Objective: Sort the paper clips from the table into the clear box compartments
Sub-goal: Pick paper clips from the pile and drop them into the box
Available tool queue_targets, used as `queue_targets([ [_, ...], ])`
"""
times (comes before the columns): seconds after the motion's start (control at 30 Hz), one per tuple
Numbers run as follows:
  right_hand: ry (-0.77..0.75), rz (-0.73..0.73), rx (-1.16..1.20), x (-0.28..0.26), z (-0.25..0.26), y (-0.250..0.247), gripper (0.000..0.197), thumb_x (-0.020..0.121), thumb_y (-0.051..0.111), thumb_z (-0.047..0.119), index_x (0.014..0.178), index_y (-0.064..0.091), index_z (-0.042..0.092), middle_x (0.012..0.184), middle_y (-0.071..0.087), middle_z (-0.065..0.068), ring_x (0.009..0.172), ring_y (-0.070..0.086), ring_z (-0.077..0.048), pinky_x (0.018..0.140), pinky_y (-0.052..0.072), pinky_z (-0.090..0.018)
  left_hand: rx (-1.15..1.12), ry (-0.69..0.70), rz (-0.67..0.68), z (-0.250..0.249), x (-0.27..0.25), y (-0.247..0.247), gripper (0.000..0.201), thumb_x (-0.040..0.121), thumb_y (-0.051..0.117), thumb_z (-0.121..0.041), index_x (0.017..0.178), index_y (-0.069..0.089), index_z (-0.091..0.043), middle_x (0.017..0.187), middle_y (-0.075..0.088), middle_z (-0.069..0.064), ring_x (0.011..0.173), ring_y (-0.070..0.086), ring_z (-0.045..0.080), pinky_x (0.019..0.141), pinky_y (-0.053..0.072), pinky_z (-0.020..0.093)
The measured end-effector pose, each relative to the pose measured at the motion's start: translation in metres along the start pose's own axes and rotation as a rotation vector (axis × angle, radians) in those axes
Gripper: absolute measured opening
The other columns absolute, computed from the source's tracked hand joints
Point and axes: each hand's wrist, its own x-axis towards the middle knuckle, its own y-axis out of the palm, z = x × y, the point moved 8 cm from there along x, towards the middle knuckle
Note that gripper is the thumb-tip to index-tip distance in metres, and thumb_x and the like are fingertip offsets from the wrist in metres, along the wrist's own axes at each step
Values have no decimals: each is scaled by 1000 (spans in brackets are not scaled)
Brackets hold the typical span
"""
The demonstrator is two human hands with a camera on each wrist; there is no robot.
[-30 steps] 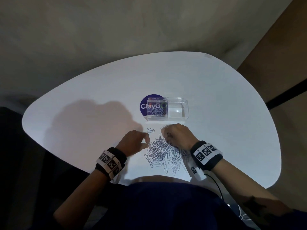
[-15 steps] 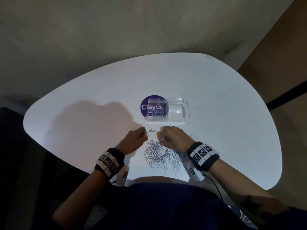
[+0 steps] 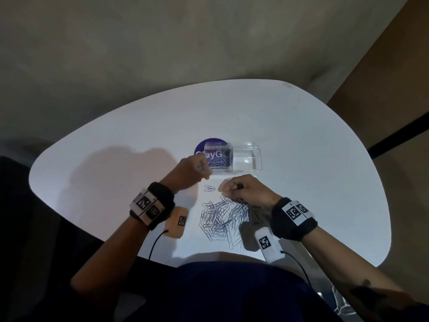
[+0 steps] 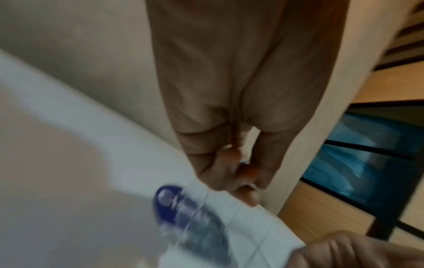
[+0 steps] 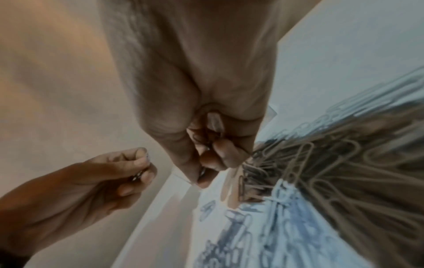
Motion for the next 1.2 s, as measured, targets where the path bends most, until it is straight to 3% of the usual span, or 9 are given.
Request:
queue_targets([
  [0.1,93,34,112,-5,11,0,31,88,53,-4,75,76,12,77,62,-19,58,49,-19,52,39,-24,251,118,-12,-28,27,-5,12,85,58,-5,78,49,-2,72,60,18,62,49,22,55,34,26],
  [0.17,123,19,168,-7,18,-4,33,89,49,-2,71,75,10,70,60,-16,48,44,-12,43,29,-19,442,43,55,-33,47,5,6,86,50,-8,81,47,-8,82,61,18,72,53,30,60,36,29],
  [0.4,65,-114,65,3,50,-34,27,89,54,-11,74,69,5,67,70,-9,49,62,-7,46,46,-17,547,69,166,-38,58,30,29,82,52,6,106,64,-5,113,64,12,101,56,28,79,44,32],
  [0.5,7,-190,-74,14,71,-44,19,86,60,-11,80,71,2,61,66,-1,46,62,-4,50,49,-19,386,163,-2,-43,46,9,32,77,46,10,95,68,-4,95,69,12,86,61,29,75,48,35],
  [0.6,-52,-221,-296,36,89,-41,20,85,63,-8,81,75,8,74,70,0,58,62,0,63,50,-22,281,281,-247,-40,25,-18,24,81,45,-1,86,67,-8,75,69,7,65,60,23,63,48,32],
  [0.67,-85,-221,-485,49,100,-33,23,85,59,-5,87,76,8,92,74,-4,81,65,-12,72,49,-25,249,324,-344,-33,9,-27,22,81,47,-2,83,67,-8,71,69,4,62,61,21,61,49,33],
  [0.77,-104,-143,-648,62,105,-18,22,88,55,1,93,75,11,104,71,-9,98,63,-28,82,51,-35,243,188,-398,-12,-7,-33,24,79,50,2,82,69,-13,73,70,-2,66,64,17,68,50,28],
  [1.03,-152,-173,-592,47,106,-30,23,88,53,1,93,72,14,98,70,-5,98,64,-28,81,55,-40,289,95,-253,19,-35,1,18,85,57,-7,88,69,-20,80,71,-7,71,64,11,74,52,29],
  [1.2,-225,-214,-522,8,90,-43,12,89,65,6,97,73,11,91,71,1,79,63,-11,72,49,-25,426,22,-44,38,-33,37,24,86,63,-18,110,66,-21,102,65,-2,93,61,19,85,50,37],
])
